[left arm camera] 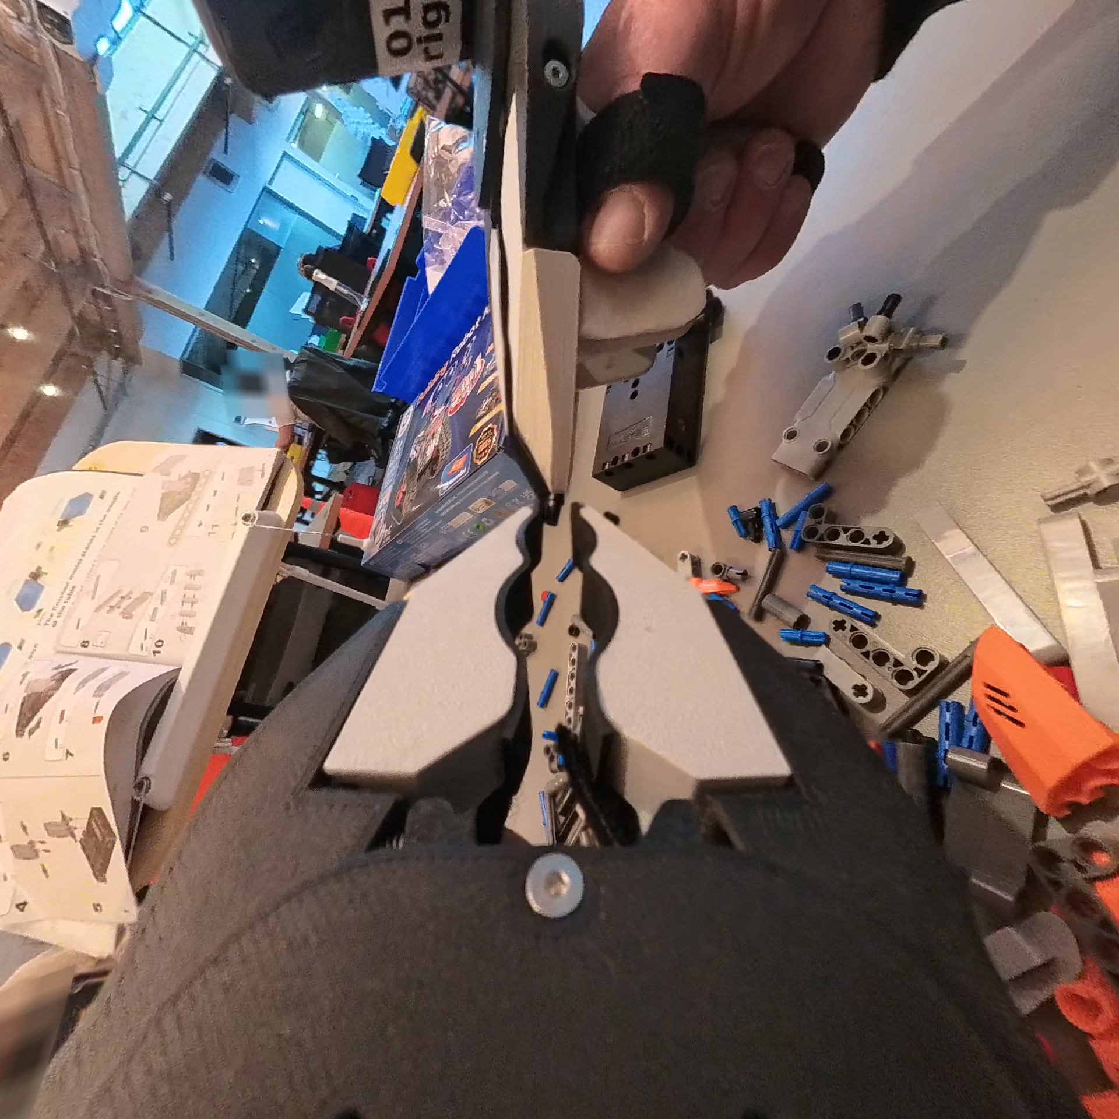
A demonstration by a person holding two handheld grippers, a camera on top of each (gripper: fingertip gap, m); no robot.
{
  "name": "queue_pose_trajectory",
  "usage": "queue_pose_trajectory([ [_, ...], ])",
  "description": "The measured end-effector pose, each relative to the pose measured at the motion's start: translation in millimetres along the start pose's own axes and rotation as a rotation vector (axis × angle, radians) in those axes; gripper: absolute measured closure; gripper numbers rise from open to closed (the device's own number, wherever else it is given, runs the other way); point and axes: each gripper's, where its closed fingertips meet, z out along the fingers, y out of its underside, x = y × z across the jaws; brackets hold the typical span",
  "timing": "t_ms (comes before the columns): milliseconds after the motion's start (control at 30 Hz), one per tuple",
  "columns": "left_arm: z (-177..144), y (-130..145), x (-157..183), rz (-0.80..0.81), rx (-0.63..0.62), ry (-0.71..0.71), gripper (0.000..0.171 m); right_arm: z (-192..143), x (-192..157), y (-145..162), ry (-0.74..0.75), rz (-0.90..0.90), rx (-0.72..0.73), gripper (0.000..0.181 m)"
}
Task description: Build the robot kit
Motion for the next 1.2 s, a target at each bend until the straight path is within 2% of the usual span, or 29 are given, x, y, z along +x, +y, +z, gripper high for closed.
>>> queue_pose_trajectory([
  [200,-2,-3,-3,-0.009,0.014,-0.021,0.169,-2,-4,-7,-0.033,0.014,0.050,0.179],
  [400,-5,-9,-9,-0.019,0.040,-0.054,0.169,-4,-2,-10,-0.031,0.033,0.074,0.167],
  [533,-6,-9,-10,-0.012,0.039,-0.068,0.169,-5,-8,-13,-0.057,0.022,0.094,0.178],
  [733,-7,-12,-12,-0.024,0.054,-0.070,0.169,-4,-8,-11,-0.063,0.033,0.088,0.174],
  [1067,-5,-12,-11,-0.043,0.054,-0.063,0.169,-7,-8,-14,-0.047,0.002,0.093,0.178],
  [1200,-2,-4,-10,-0.096,0.032,-0.015,0.153,-33,0,-22,0.021,-0.005,0.150,0.179],
])
